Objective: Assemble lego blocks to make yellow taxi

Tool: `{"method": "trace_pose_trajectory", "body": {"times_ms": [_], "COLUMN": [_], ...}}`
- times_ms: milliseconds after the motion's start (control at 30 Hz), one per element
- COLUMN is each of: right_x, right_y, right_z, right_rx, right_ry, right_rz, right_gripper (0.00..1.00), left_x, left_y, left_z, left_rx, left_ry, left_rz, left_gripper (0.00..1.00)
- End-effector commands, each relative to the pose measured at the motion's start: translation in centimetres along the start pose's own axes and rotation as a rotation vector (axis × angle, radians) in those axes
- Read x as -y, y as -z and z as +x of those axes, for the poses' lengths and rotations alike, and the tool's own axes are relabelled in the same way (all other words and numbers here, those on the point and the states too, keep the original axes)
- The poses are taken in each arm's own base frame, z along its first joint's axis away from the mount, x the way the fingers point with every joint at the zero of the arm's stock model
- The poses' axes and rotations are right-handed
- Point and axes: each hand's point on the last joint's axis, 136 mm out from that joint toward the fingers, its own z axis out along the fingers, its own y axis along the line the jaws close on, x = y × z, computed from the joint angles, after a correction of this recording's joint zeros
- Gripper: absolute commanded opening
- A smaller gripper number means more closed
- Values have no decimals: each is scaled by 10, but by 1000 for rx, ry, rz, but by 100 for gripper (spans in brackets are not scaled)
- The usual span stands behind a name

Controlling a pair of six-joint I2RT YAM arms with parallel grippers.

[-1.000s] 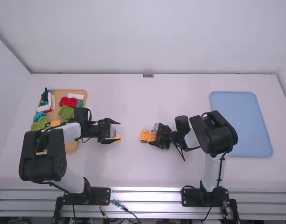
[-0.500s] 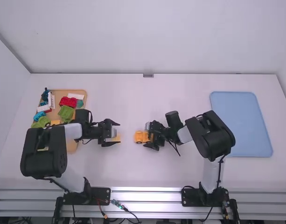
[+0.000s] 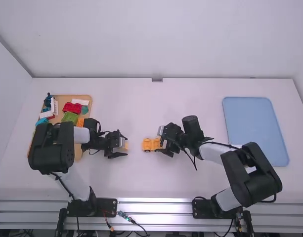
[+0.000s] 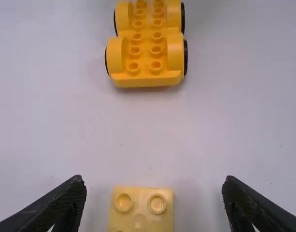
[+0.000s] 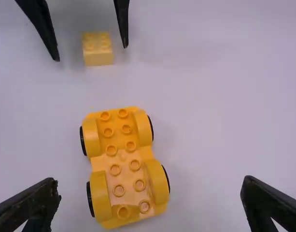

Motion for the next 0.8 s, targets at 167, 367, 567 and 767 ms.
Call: {"method": "trace_pose_trajectory", "body": {"times_ms": [167, 367, 567, 767], "right_x": [-9, -10, -11, -11], "right_y": [1, 1, 1, 2], "right_z": [11, 11, 12, 14], "right_rx": [-24, -24, -22, -29], "right_ry": [-18, 1, 3, 1], "right_rz": [-8, -13, -12, -8], "right_gripper": [99, 99, 99, 99], "left_x": [-6, -8, -12, -15], "left_y": [10, 6, 1, 1], "left_z": [6, 7, 9, 8], "left_rx": [23, 60, 83, 85], "left_ry": [-4, 12, 33, 44], "left_rz": [-34, -32, -15, -8], "left_gripper": [65, 63, 59, 54]}}
